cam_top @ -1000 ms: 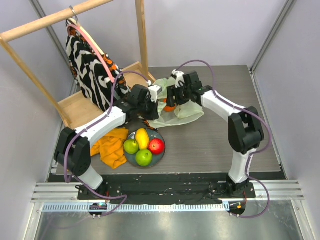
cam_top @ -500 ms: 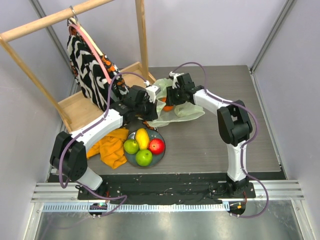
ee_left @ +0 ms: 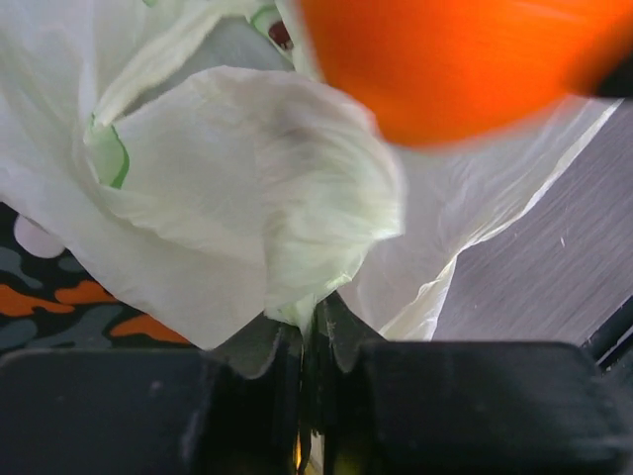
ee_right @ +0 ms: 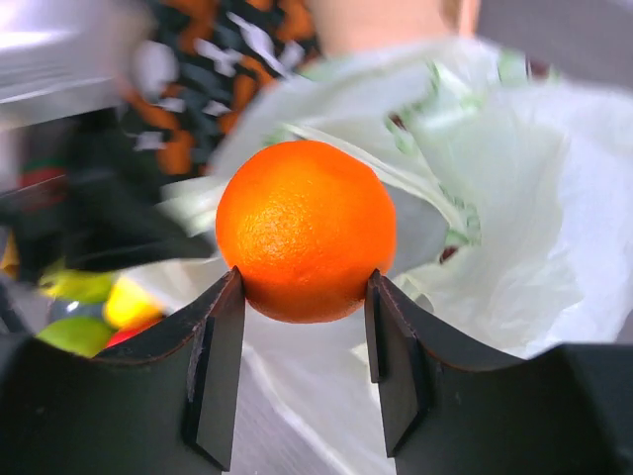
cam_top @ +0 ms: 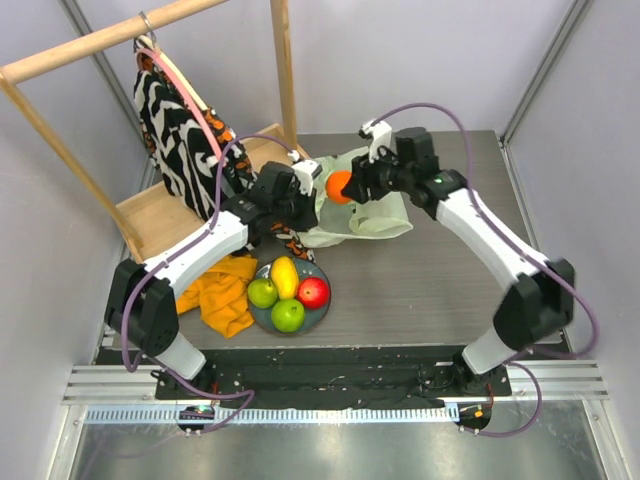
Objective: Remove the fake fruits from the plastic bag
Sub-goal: Take out the fake fruit from the plastic bag, then place the fake fruit on the plate.
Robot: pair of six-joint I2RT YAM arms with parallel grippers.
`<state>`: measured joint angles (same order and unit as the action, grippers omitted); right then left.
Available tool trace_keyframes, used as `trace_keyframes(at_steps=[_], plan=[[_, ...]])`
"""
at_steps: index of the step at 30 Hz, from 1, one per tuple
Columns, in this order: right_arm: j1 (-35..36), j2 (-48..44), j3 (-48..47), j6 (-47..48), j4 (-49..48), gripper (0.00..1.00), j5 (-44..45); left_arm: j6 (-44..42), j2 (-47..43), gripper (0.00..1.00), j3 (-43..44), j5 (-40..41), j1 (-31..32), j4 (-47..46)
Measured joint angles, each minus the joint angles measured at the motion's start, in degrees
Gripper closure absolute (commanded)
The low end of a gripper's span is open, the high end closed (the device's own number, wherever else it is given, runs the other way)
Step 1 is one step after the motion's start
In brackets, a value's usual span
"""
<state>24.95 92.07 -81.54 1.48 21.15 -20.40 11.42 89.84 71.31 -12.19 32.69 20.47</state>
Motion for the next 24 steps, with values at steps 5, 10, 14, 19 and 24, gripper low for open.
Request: trace_keyframes(at_steps=[5, 10, 14, 19, 24], plan=[[0.07, -12.63, 2.23, 13.42, 5.97, 0.8, -10.45, 0.2, 2.47, 0.51, 3.98, 1.29, -0.17, 0.02], [2.01, -13.35, 6.56, 26.86, 18.21, 0.81, -16.87, 0.31, 3.85, 0.25, 6.12, 2.43, -0.22, 0.11], [6.29, -8.48, 8.7, 31.3, 22.29, 0.81, -18.12, 0.85, 4.35, 0.23, 7.06, 3.21, -0.72, 0.39], [11.13, -2.6, 8.35, 32.87, 20.0, 0.82, -18.49, 1.88, 6.01, 0.23, 10.34, 3.67, -2.25, 0.31], [11.69, 6.16, 4.31, 32.46, 15.65, 0.83, -17.0, 1.99, 6.8, 0.23, 13.2, 4.66, -2.58, -0.09]])
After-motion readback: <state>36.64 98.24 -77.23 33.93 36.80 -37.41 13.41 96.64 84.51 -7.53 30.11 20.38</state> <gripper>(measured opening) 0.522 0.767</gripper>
